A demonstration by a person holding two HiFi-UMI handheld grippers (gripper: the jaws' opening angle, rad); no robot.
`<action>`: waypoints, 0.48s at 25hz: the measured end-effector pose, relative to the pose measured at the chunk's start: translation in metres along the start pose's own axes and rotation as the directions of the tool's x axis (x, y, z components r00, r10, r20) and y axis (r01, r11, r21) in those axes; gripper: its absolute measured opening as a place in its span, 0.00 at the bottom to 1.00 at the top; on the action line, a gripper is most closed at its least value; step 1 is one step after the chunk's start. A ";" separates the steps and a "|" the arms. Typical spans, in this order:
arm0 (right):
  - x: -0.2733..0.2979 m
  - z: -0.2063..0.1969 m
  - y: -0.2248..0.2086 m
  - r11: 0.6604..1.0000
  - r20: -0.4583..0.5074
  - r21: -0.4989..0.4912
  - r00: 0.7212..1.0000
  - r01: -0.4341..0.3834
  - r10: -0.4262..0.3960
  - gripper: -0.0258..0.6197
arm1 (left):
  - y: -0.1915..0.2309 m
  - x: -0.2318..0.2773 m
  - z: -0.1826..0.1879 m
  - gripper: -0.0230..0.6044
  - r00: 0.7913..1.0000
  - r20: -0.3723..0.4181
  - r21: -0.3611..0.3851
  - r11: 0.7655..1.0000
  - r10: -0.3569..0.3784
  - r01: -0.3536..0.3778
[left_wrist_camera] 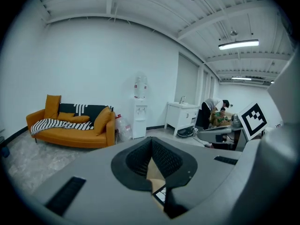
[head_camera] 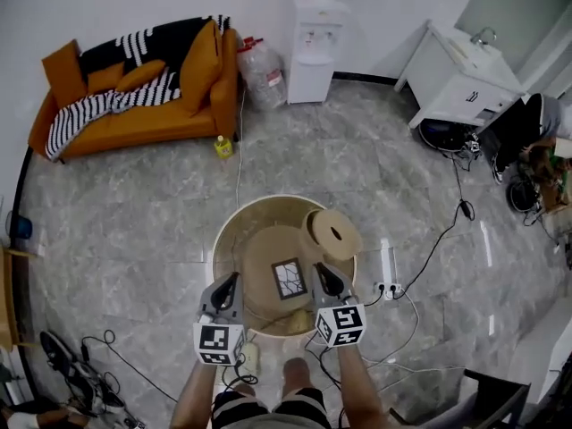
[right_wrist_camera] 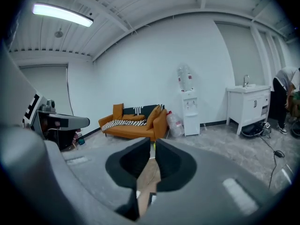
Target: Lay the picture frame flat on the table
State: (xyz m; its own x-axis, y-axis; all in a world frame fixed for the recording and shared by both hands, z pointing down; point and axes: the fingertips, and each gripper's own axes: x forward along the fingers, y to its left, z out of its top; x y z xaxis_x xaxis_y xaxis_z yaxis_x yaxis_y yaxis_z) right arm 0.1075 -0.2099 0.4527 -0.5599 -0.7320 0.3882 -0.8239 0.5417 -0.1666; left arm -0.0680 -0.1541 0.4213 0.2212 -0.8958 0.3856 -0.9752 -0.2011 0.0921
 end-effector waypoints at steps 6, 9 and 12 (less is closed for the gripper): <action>-0.047 0.051 0.014 0.999 0.056 -0.019 0.998 0.043 -0.042 0.05 | -0.019 -0.035 0.060 0.06 0.997 0.059 0.045 0.998 -0.046 0.043; -0.077 0.067 0.026 0.997 0.090 -0.020 0.994 0.068 -0.066 0.04 | -0.027 -0.057 0.076 0.06 0.994 0.088 0.064 0.996 -0.065 0.059; -0.109 0.079 0.038 0.995 0.123 -0.024 0.988 0.096 -0.093 0.04 | -0.034 -0.081 0.090 0.06 0.990 0.115 0.075 0.995 -0.081 0.072</action>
State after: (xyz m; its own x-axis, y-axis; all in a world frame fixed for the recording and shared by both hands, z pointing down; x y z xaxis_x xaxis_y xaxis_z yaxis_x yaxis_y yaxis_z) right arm 0.1304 -0.1429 0.3323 -0.4876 -0.8244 0.2874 -0.8716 0.4785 -0.1061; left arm -0.0531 -0.1104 0.3043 0.2971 -0.9162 0.2690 -0.9543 -0.2947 0.0503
